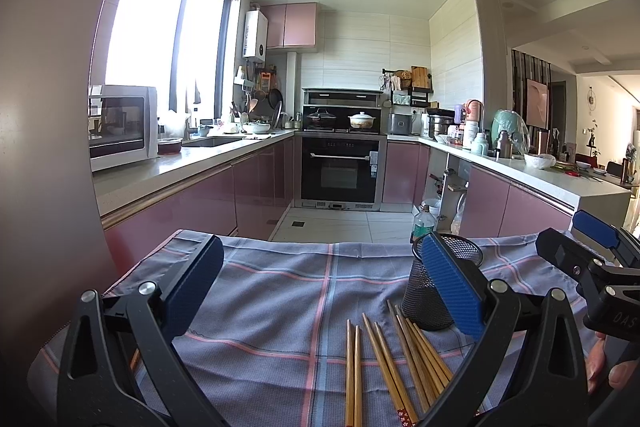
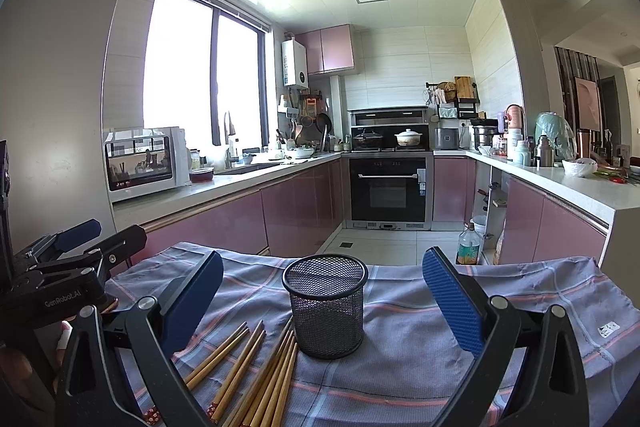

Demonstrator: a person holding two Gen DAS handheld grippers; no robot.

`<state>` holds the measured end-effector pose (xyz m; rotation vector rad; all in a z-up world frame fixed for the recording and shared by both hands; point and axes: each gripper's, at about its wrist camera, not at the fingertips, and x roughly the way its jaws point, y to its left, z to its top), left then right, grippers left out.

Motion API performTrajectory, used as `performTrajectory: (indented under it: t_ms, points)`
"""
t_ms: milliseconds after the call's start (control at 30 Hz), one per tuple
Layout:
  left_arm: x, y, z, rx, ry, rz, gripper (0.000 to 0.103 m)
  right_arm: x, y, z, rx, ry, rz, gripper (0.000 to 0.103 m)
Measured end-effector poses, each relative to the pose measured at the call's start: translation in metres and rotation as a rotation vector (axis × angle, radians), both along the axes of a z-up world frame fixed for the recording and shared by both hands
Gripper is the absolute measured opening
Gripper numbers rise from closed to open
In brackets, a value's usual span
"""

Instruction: Organize utensils

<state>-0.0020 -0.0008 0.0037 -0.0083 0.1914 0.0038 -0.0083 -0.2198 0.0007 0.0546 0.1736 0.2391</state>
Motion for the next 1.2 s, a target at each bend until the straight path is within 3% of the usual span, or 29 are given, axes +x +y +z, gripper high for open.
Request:
performTrajectory:
  t_ms: [1200]
  points:
    - [-0.0004,-0.0031,-0.0011,-0.002,0.008,-0.002,0.098,0.0028,0.0004,0.0000,0.003,0.008,0.008,0.097]
